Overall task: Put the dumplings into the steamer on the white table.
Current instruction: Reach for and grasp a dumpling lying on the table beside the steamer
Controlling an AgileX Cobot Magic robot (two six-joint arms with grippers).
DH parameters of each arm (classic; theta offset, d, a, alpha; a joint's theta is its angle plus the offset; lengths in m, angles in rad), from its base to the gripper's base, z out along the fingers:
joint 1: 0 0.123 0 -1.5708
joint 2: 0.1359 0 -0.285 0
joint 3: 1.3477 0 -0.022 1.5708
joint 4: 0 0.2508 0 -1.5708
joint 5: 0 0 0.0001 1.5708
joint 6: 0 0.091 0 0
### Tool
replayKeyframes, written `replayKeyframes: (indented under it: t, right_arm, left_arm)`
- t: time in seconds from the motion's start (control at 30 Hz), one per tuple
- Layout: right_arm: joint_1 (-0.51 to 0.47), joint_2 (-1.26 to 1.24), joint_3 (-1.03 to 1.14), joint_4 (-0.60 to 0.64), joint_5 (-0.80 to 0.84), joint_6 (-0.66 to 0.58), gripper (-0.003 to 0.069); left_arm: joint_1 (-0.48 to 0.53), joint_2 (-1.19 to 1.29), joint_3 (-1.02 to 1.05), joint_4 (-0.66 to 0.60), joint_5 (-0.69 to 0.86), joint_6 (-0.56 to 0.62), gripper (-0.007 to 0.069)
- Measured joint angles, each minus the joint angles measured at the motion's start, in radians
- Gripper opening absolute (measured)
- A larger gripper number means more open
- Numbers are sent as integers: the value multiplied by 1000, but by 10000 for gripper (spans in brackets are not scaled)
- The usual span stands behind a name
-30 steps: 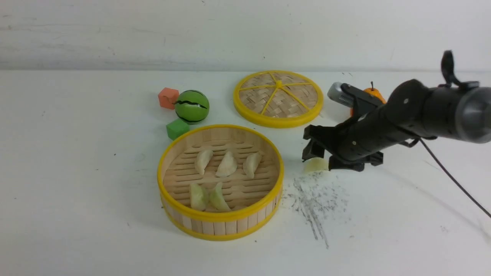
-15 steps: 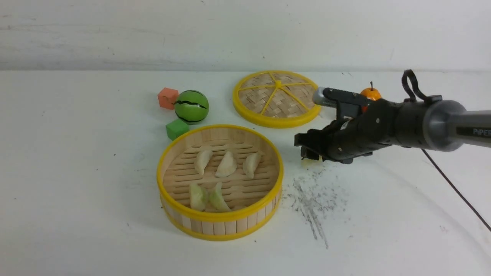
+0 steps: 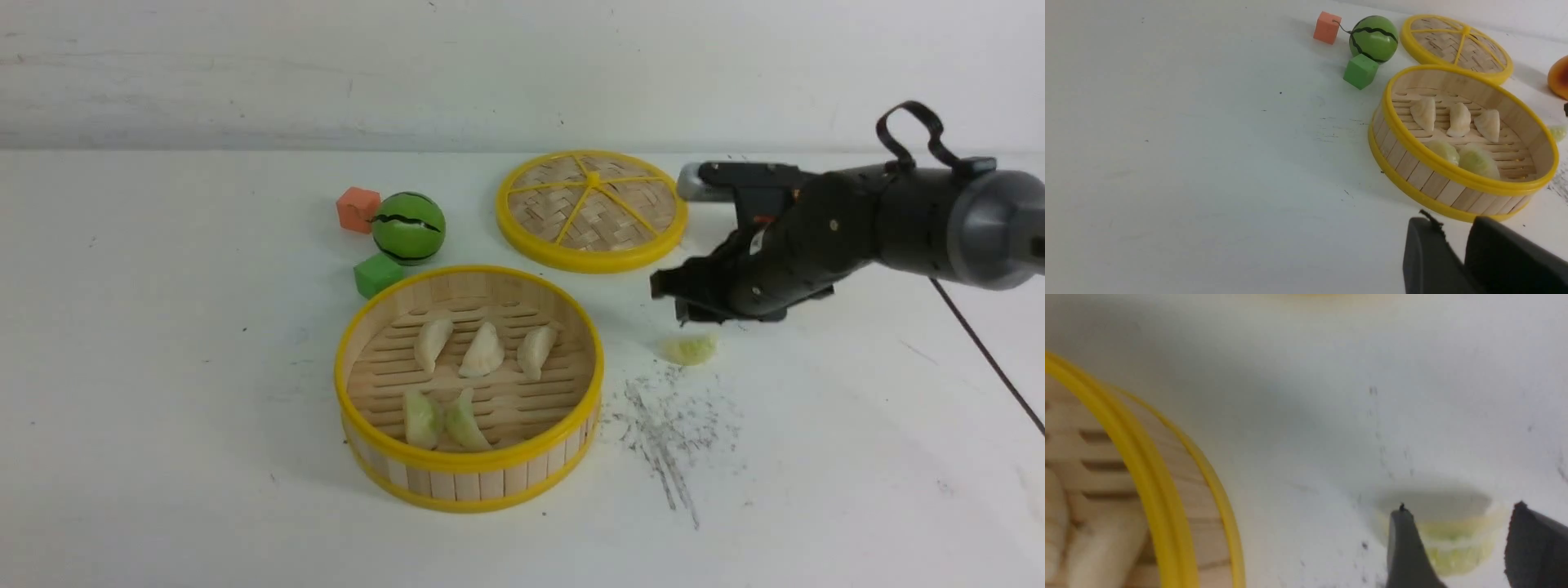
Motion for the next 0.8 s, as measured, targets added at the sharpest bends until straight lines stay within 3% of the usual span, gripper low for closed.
replayKeyframes:
  t: [0.3,0.6,0.8]
  right_arm:
    - [0,59,-6,0,-35,118,501]
    - [0,105,-6,0,-10,206,477]
    - [0,100,-17,1,98,118,440]
  left_arm:
    - [0,0,0,0,0,0,147]
    - [0,0,0,0,0,0,154]
    - [0,0,0,0,0,0,154]
